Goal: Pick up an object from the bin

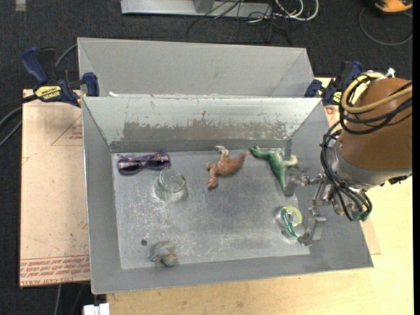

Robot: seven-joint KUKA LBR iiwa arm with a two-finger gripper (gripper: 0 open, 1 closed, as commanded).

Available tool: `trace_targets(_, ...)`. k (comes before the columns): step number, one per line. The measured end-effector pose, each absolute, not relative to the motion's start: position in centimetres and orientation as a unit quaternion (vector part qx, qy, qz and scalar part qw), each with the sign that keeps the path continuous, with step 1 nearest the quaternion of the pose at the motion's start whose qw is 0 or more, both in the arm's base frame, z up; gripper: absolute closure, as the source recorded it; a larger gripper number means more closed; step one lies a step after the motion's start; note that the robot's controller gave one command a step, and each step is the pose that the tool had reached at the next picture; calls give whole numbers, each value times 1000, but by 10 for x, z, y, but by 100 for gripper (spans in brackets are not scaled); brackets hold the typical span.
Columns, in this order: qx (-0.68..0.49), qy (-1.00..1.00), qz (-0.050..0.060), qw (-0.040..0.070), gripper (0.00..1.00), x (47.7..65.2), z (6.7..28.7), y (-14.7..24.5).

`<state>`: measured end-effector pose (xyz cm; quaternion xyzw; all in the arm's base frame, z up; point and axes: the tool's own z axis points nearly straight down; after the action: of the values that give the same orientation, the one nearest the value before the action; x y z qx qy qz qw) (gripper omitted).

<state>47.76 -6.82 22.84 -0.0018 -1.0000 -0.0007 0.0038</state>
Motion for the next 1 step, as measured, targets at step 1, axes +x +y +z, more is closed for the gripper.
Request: trace_targets(1, 0, -1000, 0, 0, 0, 479, 233, -68)
